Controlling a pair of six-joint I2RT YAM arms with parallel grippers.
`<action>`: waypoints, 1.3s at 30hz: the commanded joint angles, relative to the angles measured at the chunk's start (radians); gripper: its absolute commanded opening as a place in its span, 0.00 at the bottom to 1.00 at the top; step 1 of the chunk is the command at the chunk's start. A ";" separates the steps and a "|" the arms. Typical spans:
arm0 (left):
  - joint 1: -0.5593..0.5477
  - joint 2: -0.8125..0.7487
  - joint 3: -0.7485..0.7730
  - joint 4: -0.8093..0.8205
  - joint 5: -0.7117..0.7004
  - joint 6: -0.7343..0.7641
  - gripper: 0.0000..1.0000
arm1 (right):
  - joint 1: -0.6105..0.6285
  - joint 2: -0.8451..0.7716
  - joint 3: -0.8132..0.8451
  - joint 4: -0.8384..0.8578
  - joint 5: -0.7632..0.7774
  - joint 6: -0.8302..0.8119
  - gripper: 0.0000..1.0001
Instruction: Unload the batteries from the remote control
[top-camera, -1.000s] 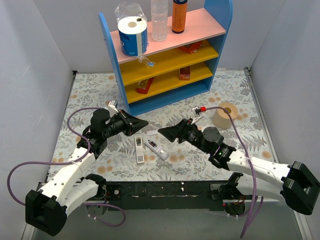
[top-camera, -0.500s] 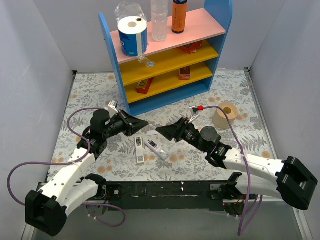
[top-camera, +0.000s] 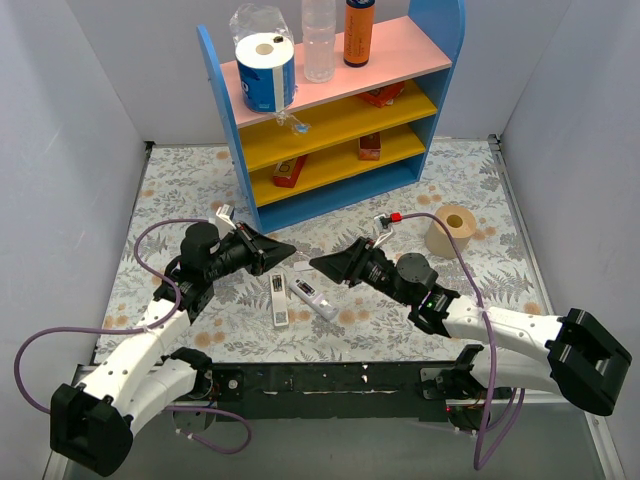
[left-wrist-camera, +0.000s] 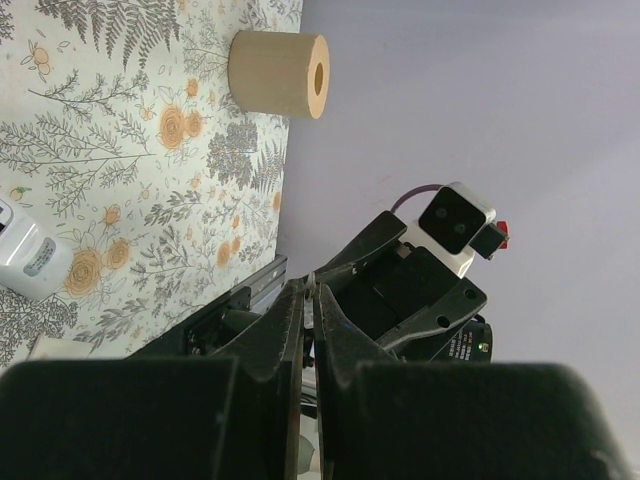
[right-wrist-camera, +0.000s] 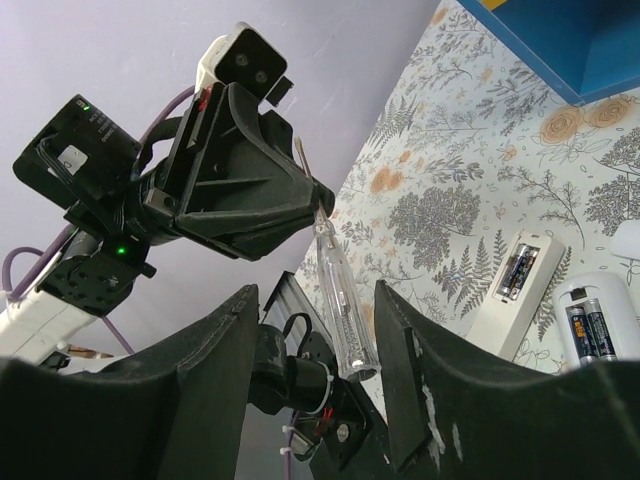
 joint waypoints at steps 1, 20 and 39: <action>0.004 -0.029 -0.007 0.028 -0.015 -0.202 0.00 | 0.011 -0.002 0.022 0.030 0.003 0.010 0.59; 0.004 -0.056 -0.025 0.041 -0.026 -0.203 0.00 | 0.016 -0.095 -0.012 0.013 0.063 -0.091 0.01; 0.022 0.072 0.268 -0.505 -0.223 0.405 0.98 | -0.050 -0.260 0.271 -0.663 0.117 -0.620 0.01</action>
